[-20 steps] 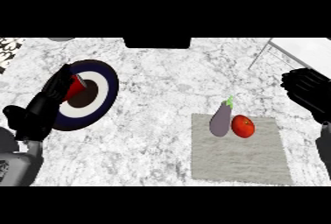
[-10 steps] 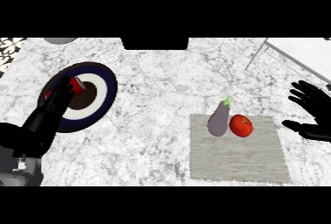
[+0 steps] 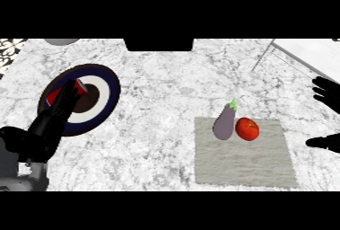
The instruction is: Pick the tomato from the placemat and place it in the tiered shelf
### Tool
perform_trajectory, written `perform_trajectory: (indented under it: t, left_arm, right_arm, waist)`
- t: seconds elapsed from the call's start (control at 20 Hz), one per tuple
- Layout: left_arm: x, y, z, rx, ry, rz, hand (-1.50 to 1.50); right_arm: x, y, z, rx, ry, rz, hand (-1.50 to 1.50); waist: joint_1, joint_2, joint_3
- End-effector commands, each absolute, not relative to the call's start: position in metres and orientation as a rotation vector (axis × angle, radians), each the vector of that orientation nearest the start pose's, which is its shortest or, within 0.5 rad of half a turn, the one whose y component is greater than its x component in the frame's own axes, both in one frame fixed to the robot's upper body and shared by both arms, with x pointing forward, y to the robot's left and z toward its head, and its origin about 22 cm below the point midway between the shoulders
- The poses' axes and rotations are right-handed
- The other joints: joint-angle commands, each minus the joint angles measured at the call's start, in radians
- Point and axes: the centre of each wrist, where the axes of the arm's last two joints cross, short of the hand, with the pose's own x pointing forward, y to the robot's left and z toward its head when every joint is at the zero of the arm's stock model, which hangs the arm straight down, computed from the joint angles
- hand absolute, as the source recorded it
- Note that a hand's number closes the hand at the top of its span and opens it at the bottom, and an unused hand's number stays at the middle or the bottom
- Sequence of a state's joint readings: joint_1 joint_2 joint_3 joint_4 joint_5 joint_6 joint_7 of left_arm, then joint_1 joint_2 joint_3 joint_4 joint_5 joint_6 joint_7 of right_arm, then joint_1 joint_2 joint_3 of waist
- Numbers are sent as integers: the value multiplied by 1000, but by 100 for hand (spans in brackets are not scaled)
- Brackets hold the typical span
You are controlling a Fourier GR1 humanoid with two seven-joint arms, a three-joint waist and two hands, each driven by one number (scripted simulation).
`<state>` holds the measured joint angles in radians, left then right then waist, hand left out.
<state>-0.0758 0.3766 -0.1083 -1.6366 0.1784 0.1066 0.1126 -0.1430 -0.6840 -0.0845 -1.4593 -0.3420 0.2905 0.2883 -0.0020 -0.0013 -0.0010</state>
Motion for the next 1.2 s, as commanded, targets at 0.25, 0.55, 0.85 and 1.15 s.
perform_trajectory:
  t: [0.25, 0.55, 0.85, 1.15]
  left_arm:
    - [252, 291, 68, 122, -1567, -181, 0]
    - [258, 273, 54, 119, -1585, -175, 0]
    - [261, 280, 66, 135, -1568, -188, 0]
    - [252, 281, 63, 113, -1557, -174, 0]
  right_arm:
    - [298, -342, 130, -150, -1155, 531, -150]
    - [313, -325, 127, -264, -1054, 710, -150]
    - [306, -292, 88, -257, -1039, 753, -150]
    - [334, -274, 96, -268, -965, 814, -150]
  waist:
    - [10, 1, 1]
    - [8, 2, 1]
    - [5, 1, 1]
    - [11, 2, 1]
